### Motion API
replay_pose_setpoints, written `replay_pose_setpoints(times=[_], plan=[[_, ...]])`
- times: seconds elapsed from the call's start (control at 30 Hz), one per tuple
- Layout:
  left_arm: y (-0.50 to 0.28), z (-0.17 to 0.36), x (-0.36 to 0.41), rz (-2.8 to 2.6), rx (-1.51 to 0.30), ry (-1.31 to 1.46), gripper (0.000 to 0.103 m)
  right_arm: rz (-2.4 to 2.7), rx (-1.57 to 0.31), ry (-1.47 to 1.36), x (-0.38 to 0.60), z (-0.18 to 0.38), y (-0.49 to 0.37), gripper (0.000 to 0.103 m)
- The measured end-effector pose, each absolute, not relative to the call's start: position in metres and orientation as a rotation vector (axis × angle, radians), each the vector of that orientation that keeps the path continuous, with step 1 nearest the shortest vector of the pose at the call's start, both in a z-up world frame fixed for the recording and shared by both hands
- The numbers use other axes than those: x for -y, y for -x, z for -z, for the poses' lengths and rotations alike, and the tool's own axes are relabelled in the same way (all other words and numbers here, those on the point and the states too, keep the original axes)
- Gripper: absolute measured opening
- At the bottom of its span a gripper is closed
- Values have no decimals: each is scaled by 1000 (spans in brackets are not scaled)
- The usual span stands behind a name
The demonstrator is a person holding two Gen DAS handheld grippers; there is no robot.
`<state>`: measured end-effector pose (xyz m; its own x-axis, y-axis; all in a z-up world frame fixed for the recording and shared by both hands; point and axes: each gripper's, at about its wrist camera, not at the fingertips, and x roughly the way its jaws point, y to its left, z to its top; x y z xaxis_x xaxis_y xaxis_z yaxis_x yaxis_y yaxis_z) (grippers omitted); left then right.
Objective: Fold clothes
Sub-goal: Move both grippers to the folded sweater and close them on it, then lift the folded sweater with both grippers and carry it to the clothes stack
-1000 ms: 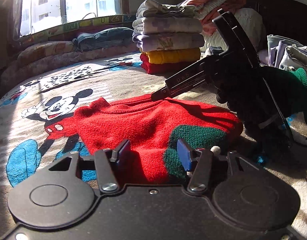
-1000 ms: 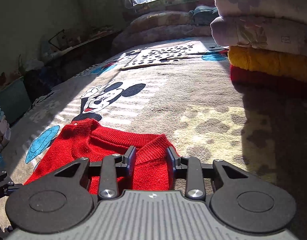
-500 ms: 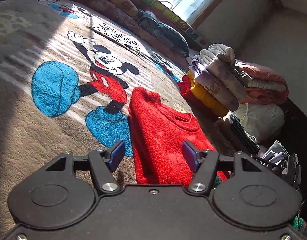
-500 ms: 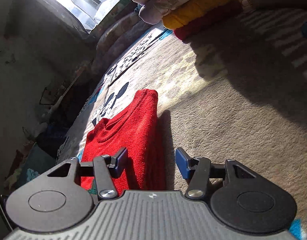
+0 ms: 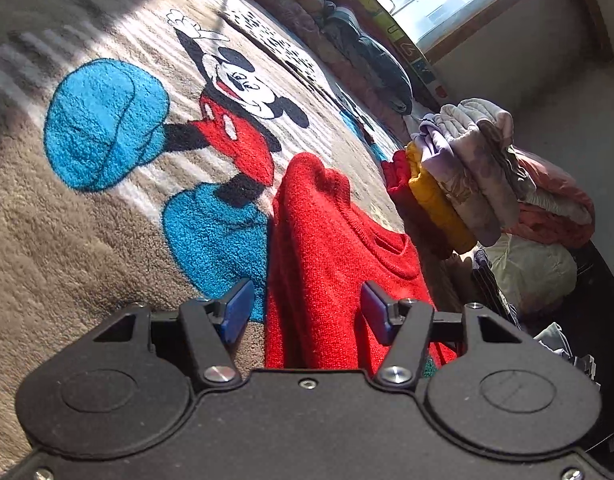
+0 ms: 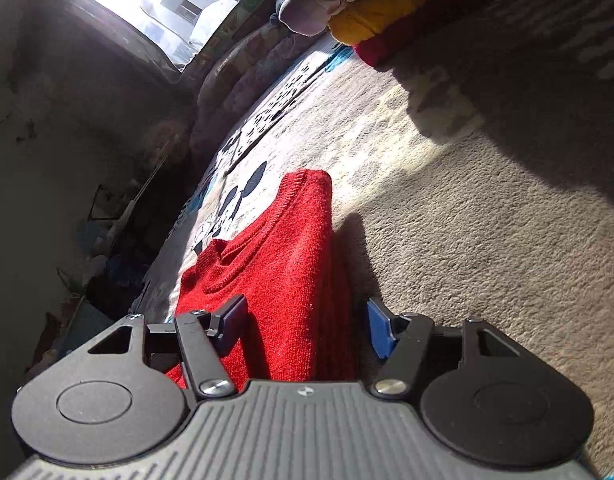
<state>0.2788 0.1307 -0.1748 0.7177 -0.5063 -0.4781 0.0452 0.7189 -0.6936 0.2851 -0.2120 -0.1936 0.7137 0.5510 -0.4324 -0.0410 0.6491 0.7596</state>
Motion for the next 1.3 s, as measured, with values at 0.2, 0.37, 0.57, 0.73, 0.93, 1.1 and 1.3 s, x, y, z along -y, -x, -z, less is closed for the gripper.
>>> replay_pose_setpoints(times=[0.2, 0.37, 0.57, 0.73, 0.93, 1.1, 1.3], plan=[[-289, 177, -119, 364, -724, 738, 31, -394, -658, -906, 215, 206, -277, 30], [-275, 175, -135, 378, -697, 877, 25, -425, -617, -974, 213, 196, -268, 27], [-235, 143, -177, 348, -588, 981, 25, -539, -592, -964, 180, 158, -264, 27], [-188, 105, -230, 261, -446, 1030, 25, -717, -595, -948, 119, 117, -274, 27], [-126, 63, -308, 90, -265, 1070, 25, -948, -623, -925, 20, 76, -297, 26], [-88, 38, -368, -35, -135, 1078, 25, -1112, -672, -908, -74, 53, -310, 26], [-64, 23, -434, -160, -28, 1066, 25, -1257, -727, -915, -177, 40, -327, 26]])
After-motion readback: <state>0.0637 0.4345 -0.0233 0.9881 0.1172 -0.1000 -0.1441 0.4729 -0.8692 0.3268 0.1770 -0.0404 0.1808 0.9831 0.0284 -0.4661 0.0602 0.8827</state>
